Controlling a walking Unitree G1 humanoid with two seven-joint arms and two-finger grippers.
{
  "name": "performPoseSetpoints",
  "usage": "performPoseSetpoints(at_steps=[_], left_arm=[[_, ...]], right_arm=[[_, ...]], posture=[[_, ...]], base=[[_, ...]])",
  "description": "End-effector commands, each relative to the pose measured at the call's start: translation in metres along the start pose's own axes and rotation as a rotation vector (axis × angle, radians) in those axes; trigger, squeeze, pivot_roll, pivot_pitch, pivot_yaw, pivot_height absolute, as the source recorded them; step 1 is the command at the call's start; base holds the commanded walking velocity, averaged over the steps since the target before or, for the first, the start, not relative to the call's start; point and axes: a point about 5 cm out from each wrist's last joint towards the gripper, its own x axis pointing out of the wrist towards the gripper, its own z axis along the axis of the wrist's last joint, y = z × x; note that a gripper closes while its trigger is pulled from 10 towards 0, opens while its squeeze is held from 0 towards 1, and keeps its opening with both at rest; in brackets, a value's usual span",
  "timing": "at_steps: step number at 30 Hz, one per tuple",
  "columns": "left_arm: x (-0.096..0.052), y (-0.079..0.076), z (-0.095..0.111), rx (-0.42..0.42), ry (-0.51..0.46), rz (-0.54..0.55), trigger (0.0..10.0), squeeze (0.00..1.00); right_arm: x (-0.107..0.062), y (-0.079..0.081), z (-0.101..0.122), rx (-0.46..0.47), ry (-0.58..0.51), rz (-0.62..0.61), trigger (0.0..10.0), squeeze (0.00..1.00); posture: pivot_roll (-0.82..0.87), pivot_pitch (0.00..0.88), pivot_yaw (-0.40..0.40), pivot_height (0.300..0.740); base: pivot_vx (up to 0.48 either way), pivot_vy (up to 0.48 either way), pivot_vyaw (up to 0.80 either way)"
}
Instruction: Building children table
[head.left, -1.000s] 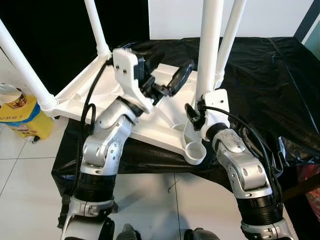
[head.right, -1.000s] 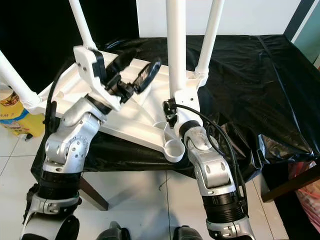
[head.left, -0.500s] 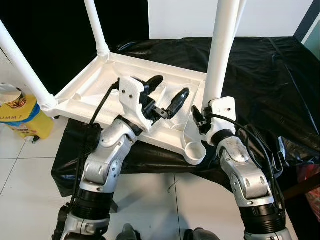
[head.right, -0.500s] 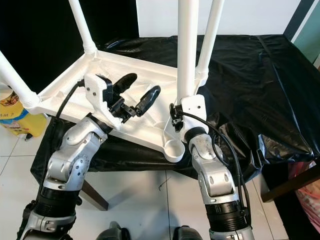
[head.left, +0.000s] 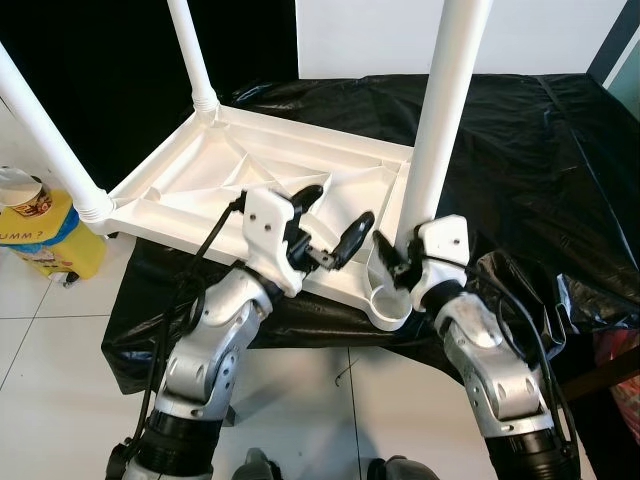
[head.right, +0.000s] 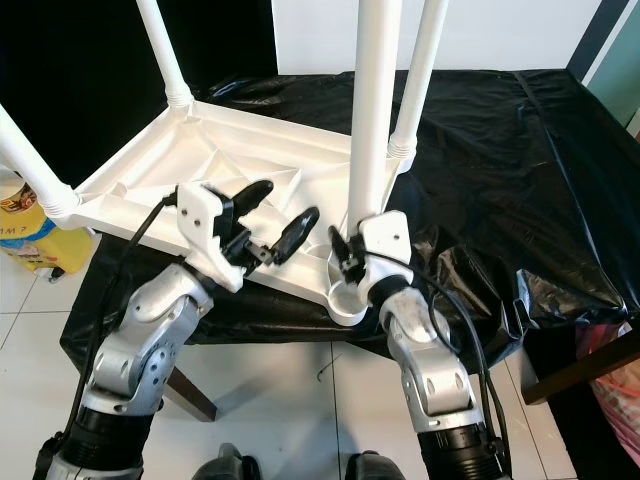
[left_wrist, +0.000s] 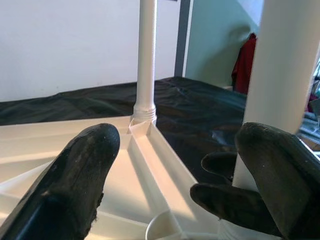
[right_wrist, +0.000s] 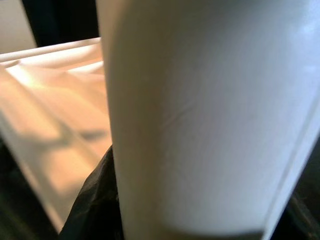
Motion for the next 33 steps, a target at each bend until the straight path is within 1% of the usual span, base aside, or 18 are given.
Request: performPoseSetpoints(at_steps=[1, 5, 9, 19, 22, 25, 28, 29, 33], left_arm=[[0.000, -0.003, 0.002, 0.031, -0.012, -0.012, 10.0, 0.00], [-0.002, -0.007, -0.001, 0.039, 0.000, -0.026, 10.0, 0.00], [-0.006, -0.011, -0.005, 0.074, 0.019, -0.036, 10.0, 0.00], [-0.012, -0.009, -0.009, 0.071, 0.039, -0.023, 10.0, 0.00], [-0.015, -0.010, -0.012, 0.070, 0.059, -0.021, 10.0, 0.00], [-0.019, -0.013, -0.018, 0.077, 0.087, -0.034, 10.0, 0.00], [-0.027, -0.018, -0.026, 0.056, 0.123, -0.066, 10.0, 0.00], [-0.027, -0.018, -0.026, 0.056, 0.123, -0.066, 10.0, 0.00], [-0.037, -0.023, -0.032, 0.056, 0.154, -0.131, 10.0, 0.00]], right_arm=[[-0.001, 0.003, 0.006, 0.008, -0.042, 0.025, 10.0, 0.00], [-0.005, 0.005, 0.003, 0.010, -0.036, 0.041, 10.0, 0.00], [-0.009, 0.005, -0.001, 0.016, -0.035, 0.054, 10.0, 0.00], [-0.014, 0.004, -0.008, 0.031, -0.039, 0.087, 10.0, 0.00], [-0.016, 0.005, -0.011, 0.042, -0.044, 0.111, 10.0, 0.00], [-0.019, 0.006, -0.015, 0.044, -0.042, 0.137, 10.0, 0.00], [-0.022, 0.006, -0.019, 0.040, -0.038, 0.163, 10.0, 0.00], [-0.022, 0.006, -0.019, 0.040, -0.038, 0.163, 10.0, 0.00], [-0.025, 0.006, -0.023, 0.029, -0.039, 0.190, 10.0, 0.00]], posture=[[-0.01, 0.094, -0.032, 0.740], [-0.01, 0.104, -0.034, 0.740], [-0.01, 0.110, -0.036, 0.740], [-0.01, 0.111, -0.042, 0.740], [0.00, 0.109, -0.051, 0.740], [0.01, 0.111, -0.056, 0.740], [0.01, 0.113, -0.062, 0.740], [0.01, 0.113, -0.062, 0.740], [0.01, 0.111, -0.068, 0.740]], base=[[0.000, 0.000, 0.00], [0.000, 0.000, 0.00], [0.000, 0.000, 0.00], [0.000, 0.000, 0.00], [0.000, 0.000, 0.00], [0.000, 0.000, 0.00], [0.000, 0.000, 0.00], [0.000, 0.000, 0.00], [0.000, 0.000, 0.00]])
